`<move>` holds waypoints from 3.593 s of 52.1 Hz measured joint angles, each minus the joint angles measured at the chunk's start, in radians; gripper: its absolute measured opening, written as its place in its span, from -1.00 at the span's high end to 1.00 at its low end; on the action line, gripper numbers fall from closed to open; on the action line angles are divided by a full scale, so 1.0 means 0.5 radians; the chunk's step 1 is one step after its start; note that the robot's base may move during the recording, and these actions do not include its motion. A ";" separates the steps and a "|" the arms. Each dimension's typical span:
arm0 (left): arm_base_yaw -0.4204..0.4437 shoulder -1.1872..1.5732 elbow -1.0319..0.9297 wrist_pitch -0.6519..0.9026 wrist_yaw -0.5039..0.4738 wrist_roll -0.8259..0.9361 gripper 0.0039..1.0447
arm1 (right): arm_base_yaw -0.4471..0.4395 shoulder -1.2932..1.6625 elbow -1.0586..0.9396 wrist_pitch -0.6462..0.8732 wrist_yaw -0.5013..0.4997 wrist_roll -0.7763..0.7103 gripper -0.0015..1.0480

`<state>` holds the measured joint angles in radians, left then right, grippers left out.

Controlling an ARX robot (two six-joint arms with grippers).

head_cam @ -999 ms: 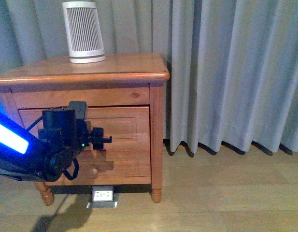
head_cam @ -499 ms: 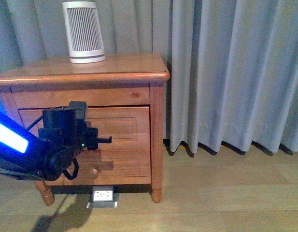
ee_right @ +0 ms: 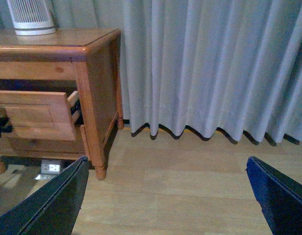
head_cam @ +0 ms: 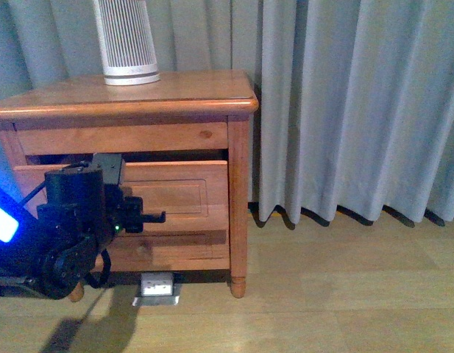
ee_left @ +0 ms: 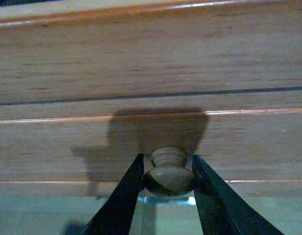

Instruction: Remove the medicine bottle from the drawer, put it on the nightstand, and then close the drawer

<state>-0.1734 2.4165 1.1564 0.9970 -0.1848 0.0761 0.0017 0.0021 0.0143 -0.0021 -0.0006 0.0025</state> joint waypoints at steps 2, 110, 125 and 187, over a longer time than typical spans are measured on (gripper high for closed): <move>-0.011 -0.047 -0.107 0.045 -0.017 0.011 0.52 | 0.000 0.001 0.000 0.000 0.000 0.001 -0.87; 0.331 -4.809 -2.290 -2.003 0.357 -0.211 -0.28 | 0.000 0.001 0.000 0.000 -0.001 0.001 -0.87; 0.335 -4.820 -2.291 -2.003 0.363 -0.177 0.68 | 0.000 0.000 0.000 0.000 0.000 0.000 -0.87; 0.336 -4.821 -2.292 -2.003 0.370 -0.165 -0.86 | 0.000 0.000 0.000 0.000 0.007 0.001 -0.87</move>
<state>-0.0055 0.0059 0.0105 -0.0044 0.0002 -0.0063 0.0017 0.0021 0.0143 -0.0021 0.0029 0.0029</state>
